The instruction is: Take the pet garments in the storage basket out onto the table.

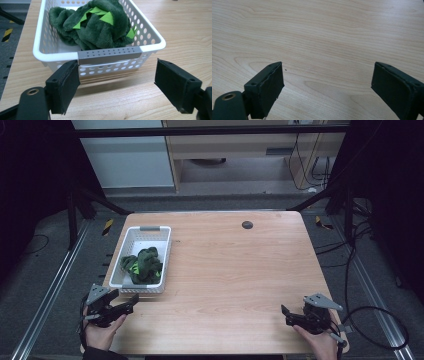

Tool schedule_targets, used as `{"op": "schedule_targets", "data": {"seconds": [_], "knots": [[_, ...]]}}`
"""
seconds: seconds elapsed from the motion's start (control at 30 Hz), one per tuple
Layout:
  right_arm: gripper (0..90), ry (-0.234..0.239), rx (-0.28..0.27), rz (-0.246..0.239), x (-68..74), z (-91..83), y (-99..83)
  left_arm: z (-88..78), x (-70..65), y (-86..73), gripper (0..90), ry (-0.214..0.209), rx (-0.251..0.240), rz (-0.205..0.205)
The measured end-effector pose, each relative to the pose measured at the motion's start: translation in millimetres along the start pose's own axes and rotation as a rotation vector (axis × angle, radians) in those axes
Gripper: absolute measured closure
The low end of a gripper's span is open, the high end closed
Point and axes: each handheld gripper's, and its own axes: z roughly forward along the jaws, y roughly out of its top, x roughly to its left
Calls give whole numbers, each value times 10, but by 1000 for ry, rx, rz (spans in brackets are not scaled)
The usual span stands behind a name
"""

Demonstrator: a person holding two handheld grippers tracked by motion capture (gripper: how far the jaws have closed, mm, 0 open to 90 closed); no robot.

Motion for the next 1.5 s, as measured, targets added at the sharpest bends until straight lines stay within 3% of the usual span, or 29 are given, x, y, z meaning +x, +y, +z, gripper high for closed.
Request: {"op": "schedule_targets", "data": {"seconds": [0.67, 1.5], "knots": [[94, 1, 1, -1, 29, -11, -3, -98, -3, 170, 170, -14, -36, 19], [84, 10, -10, 1, 21, 11, 28, 14, -63, 535, 169, -35, -53, 53]]}}
